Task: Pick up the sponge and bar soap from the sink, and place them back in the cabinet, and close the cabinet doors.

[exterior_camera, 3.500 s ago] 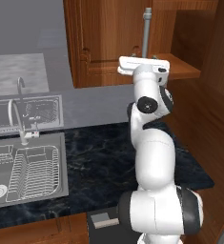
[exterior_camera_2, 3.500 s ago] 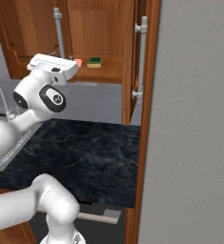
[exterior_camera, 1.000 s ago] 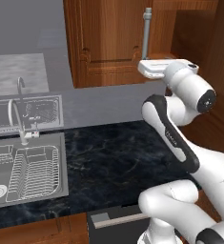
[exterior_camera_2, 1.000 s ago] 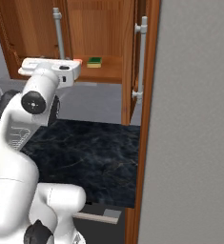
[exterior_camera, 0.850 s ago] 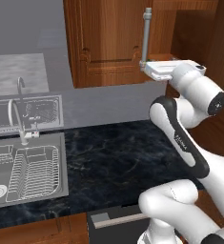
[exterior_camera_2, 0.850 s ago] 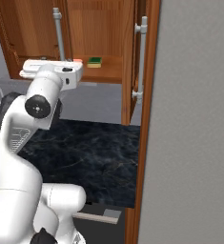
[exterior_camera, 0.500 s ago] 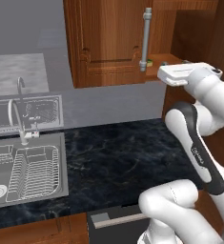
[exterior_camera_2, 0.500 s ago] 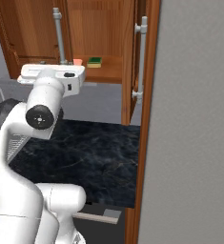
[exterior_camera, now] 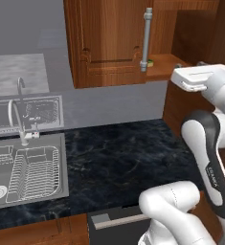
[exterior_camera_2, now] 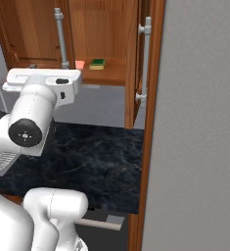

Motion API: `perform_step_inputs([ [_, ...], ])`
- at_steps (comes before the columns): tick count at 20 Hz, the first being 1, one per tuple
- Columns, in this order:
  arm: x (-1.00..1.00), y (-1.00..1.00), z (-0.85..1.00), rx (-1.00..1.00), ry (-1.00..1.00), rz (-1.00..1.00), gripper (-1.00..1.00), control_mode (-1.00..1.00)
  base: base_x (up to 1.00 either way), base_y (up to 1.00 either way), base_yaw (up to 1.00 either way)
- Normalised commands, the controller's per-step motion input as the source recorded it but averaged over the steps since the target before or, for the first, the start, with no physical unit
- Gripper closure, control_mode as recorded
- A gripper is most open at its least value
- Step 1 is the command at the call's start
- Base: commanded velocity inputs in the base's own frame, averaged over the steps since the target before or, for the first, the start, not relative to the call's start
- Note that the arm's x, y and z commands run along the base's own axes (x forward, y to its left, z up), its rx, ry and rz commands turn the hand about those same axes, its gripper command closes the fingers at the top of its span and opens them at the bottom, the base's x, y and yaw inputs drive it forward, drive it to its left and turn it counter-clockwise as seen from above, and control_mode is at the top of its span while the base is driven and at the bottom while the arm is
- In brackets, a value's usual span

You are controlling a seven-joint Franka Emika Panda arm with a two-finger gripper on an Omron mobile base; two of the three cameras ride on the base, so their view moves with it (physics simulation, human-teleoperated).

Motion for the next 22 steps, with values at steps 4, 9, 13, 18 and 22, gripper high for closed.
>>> perform_step_inputs([
  [4, -0.39, -0.1, 0.03, 0.0, 0.0, 0.0, -1.0, -1.0, 0.0, 0.0, 0.0],
  [9, -0.28, -0.15, 0.0, 0.0, 0.0, 0.0, -1.0, -1.0, 0.0, 0.0, 0.0],
  [13, -0.25, -0.13, 0.0, 0.0, 0.0, 0.0, -1.0, -1.0, 0.0, 0.0, 0.0],
  [18, -0.24, -0.09, 0.0, 0.0, 0.0, 0.0, -1.0, -1.0, 0.0, 0.0, 0.0],
  [22, -0.22, 0.0, 0.0, 0.0, 0.0, -0.03, -1.0, -1.0, 0.0, 0.0, 0.0],
])
